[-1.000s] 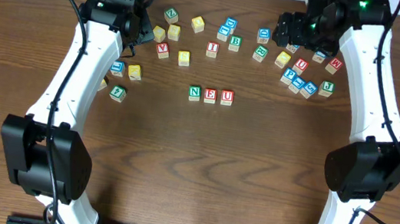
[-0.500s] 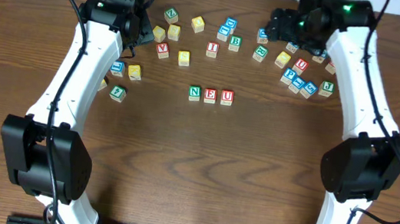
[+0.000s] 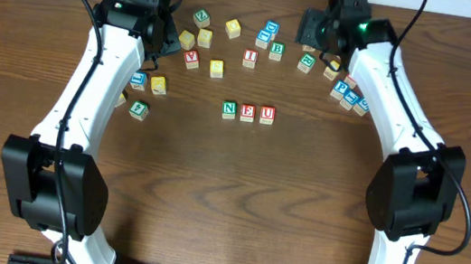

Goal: Spell out NEURIPS

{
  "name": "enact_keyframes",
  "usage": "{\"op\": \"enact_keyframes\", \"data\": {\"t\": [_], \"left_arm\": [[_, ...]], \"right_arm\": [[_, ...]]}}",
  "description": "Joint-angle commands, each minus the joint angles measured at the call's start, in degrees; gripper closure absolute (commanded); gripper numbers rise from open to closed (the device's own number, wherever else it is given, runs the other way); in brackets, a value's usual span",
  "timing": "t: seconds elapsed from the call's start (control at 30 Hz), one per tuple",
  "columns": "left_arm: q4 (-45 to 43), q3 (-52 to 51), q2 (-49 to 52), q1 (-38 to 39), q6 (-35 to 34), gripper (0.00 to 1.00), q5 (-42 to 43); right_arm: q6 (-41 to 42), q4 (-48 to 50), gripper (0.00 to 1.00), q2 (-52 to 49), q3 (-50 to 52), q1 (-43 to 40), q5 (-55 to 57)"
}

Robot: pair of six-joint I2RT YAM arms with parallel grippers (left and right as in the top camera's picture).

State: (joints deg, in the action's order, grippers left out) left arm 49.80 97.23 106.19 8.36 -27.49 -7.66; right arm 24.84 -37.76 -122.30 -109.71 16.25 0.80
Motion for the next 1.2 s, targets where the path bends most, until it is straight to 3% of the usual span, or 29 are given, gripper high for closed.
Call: {"op": "enact_keyframes", "data": {"t": [0.0, 0.3, 0.47, 1.17], "left_arm": [[0.28, 0.5, 0.57, -0.13, -0.9, 0.51, -0.31], [1.18, 0.5, 0.59, -0.13, -0.87, 0.51, -0.33], [2.01, 0.5, 0.57, -0.13, -0.68, 0.51, -0.35], [2.47, 0.5, 0.59, -0.13, -0.68, 0.51, -0.35]], "right_arm": [[1.46, 5.18, 0.48, -1.01, 4.63, -0.07, 1.88], [1.25, 12.57, 0.71, -7.08, 6.43, -0.07, 1.14], [1.22, 14.01, 0.78, -10.01, 6.43, -0.2, 0.57], [-1.7, 19.41, 0.74, -12.46, 6.43, -1.95, 0.26]]}}
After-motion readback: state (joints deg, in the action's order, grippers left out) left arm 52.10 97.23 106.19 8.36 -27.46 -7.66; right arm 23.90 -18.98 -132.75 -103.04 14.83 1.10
